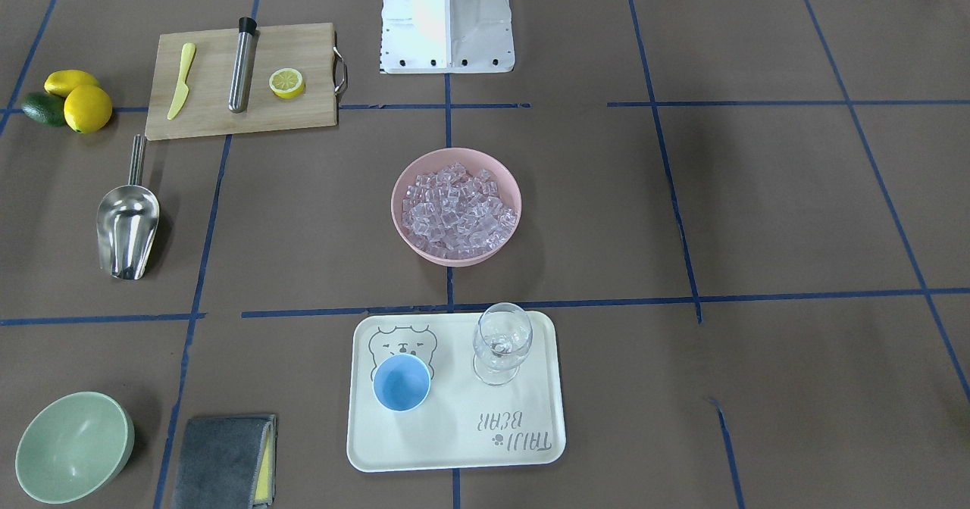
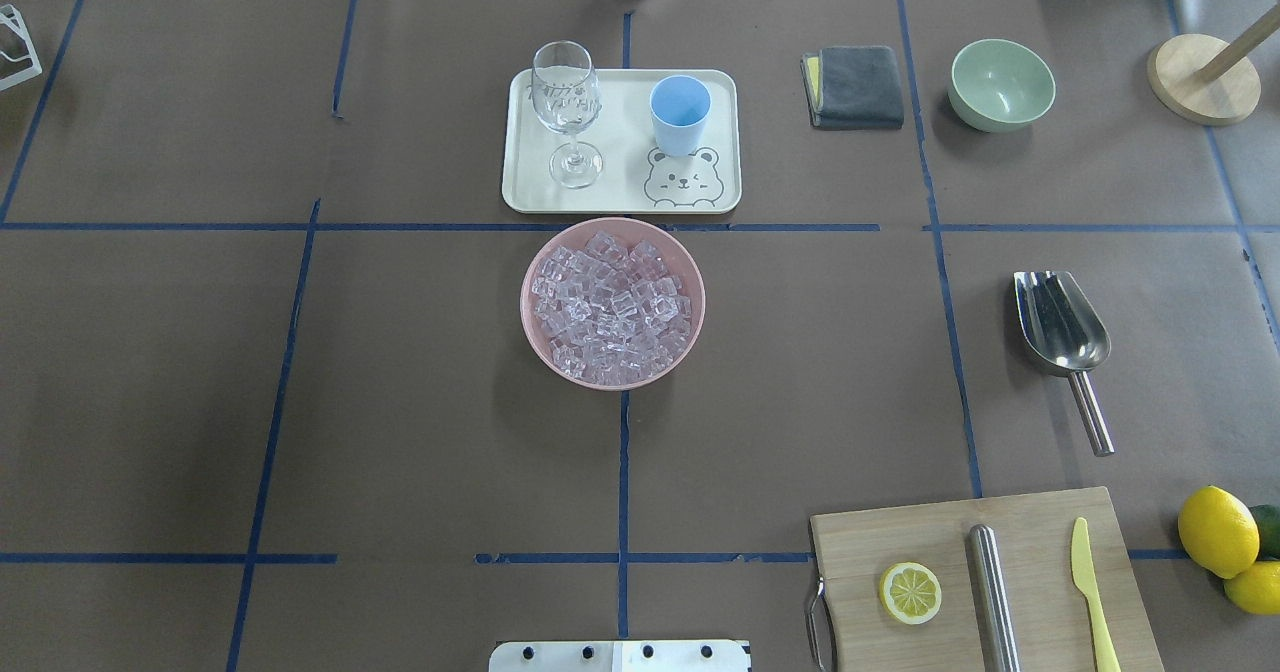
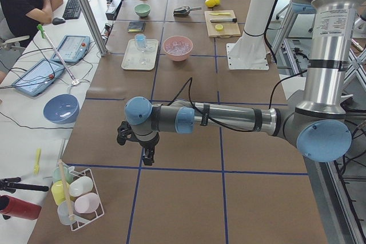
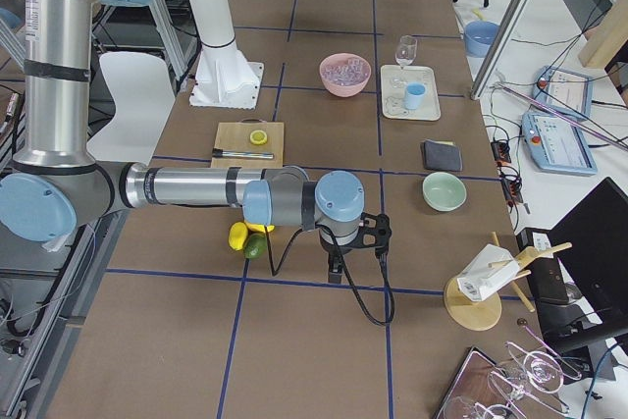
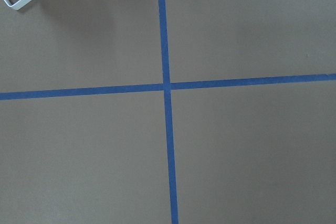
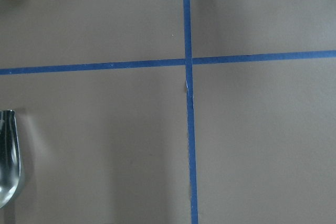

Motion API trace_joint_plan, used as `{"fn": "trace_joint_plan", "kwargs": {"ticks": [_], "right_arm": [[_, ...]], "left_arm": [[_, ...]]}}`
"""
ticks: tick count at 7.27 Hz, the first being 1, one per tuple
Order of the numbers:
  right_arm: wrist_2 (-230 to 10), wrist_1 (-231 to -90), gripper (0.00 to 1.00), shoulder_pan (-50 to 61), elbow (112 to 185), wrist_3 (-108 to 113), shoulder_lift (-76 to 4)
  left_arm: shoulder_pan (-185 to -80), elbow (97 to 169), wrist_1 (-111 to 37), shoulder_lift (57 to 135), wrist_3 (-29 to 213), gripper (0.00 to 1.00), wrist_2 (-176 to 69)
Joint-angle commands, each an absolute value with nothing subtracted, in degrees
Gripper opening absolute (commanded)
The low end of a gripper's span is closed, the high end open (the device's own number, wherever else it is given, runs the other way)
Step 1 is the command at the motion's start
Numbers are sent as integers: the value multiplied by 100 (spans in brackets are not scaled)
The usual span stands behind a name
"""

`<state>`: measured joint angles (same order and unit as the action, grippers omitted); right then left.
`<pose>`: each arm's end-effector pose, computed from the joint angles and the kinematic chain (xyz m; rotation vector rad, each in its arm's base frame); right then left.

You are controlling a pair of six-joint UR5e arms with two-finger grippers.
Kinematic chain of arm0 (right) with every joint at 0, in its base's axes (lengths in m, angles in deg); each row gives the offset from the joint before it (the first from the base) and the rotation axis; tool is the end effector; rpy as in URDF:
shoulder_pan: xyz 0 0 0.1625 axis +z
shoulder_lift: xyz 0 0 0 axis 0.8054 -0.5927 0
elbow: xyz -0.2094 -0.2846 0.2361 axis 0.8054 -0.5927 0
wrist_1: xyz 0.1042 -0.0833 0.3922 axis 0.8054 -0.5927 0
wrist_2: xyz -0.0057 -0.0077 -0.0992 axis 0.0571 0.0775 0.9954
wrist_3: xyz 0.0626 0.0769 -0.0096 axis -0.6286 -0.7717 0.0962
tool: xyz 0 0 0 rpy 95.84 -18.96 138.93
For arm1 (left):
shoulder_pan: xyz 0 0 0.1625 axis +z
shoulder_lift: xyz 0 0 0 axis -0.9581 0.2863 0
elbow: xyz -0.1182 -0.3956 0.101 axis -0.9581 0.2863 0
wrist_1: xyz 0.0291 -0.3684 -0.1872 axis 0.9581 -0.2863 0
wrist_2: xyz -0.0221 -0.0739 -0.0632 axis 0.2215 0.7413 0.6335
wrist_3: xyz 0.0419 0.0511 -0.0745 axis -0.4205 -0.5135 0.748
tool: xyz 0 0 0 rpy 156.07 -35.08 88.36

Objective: Put ice in cup with scoop

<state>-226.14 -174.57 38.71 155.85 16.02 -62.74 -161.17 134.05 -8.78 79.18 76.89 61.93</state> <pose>0.0765 -0.4435 0.6182 0.0425 -0.8546 0.0702 -0.0407 -0.5173 0.6178 0.0320 0.8227 0.0629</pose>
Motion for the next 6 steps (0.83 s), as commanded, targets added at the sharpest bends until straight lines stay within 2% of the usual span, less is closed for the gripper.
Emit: {"fn": "trace_joint_plan", "kwargs": {"ticks": [1, 3, 4, 5, 6], "right_arm": [[-22537, -17457, 100, 3898, 15637, 1607, -6206], [-22545, -17448, 100, 3881, 15681, 1599, -6197], [-22597, -17422, 100, 3829, 15707, 1564, -6197], [-22650, -17317, 100, 3785, 15846, 1424, -6101], [-22720, -17360, 100, 3784, 15917, 1388, -5865]], "left_arm": [[-16117, 13427, -878, 7942, 7691, 100, 6202], [-16108, 13671, -1105, 8134, 7604, 100, 6211], [-15986, 13838, -1725, 8153, 7603, 100, 6263], [-15794, 14058, -2105, 8153, 7603, 100, 6264], [-15183, 14129, -2814, 8223, 7664, 100, 6264]]}}
